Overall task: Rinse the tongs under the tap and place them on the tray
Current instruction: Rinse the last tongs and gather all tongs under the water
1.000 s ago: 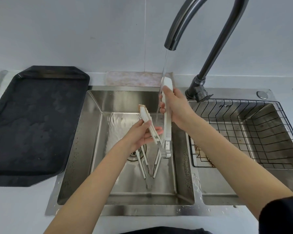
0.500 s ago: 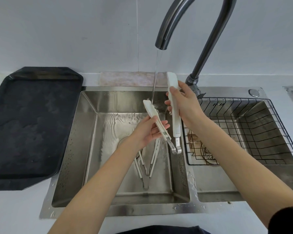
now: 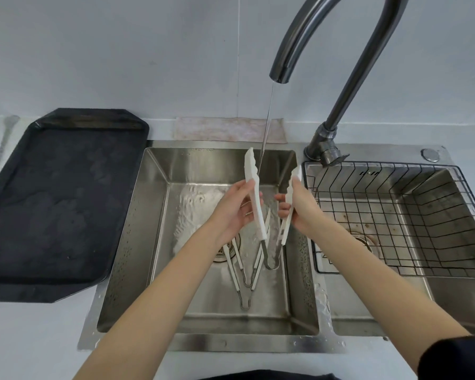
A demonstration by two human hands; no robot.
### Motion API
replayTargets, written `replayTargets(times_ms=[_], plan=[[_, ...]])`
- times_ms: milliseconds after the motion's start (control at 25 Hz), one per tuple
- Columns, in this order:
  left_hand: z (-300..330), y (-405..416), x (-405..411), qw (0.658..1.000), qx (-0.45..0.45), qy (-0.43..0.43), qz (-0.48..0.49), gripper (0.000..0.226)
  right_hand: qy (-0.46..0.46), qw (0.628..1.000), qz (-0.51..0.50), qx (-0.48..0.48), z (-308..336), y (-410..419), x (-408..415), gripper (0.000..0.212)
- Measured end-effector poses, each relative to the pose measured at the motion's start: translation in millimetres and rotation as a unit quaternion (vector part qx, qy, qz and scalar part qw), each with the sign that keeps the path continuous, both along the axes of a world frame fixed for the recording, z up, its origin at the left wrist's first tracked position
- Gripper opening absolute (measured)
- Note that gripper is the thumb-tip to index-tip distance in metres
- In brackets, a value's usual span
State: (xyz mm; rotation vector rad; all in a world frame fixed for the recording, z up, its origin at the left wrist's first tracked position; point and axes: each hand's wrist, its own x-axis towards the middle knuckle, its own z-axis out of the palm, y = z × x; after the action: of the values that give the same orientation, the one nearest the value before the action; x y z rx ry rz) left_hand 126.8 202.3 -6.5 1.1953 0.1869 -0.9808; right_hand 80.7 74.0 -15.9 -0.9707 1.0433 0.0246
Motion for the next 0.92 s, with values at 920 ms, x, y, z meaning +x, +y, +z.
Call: replayTargets(times_ms=[920], plan=[[38,-44,41,0.997,-0.079,0.000,-0.004,0.010,-0.022,0.977,-0.071,0.202,2,7,-7,0.040]])
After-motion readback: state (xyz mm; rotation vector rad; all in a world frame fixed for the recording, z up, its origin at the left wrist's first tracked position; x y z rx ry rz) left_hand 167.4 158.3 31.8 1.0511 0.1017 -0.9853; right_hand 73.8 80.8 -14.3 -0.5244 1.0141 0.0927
